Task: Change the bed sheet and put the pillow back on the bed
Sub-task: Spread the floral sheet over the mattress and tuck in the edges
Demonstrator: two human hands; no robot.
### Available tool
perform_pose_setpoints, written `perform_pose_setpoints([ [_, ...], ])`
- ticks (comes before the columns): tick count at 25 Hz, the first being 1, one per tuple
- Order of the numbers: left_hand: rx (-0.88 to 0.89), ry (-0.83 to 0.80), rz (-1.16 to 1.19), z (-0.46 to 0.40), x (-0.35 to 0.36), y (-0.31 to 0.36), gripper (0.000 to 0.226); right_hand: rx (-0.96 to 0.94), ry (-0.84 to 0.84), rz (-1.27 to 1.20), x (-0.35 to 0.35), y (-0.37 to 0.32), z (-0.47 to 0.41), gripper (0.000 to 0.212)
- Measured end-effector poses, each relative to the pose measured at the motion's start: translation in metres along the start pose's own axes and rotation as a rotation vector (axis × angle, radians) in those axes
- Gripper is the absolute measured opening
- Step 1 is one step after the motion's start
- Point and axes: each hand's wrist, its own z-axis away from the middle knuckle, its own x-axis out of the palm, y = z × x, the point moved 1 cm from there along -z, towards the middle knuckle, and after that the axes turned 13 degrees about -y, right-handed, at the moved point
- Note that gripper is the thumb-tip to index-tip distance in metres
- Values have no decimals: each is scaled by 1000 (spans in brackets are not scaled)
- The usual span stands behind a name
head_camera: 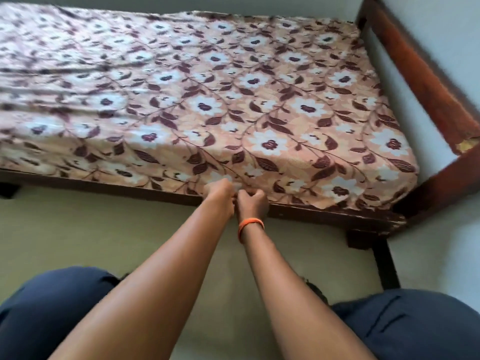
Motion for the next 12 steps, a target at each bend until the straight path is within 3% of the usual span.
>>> perform_pose_setpoints([
  [4,-24,115,-82,-55,-63,8,9,-77,-18,-214,77,-10,-20,19],
  [6,-86,153,-57,-87,-83,10,23,-17,44,-275,111,-10,-37,21],
  [9,-129,180,55,-94,-102,23,9,42,162,-322,145,-7,-39,18],
  [12,-135,186,236,-93,-123,30,28,105,235,-465,163,-10,-36,22],
])
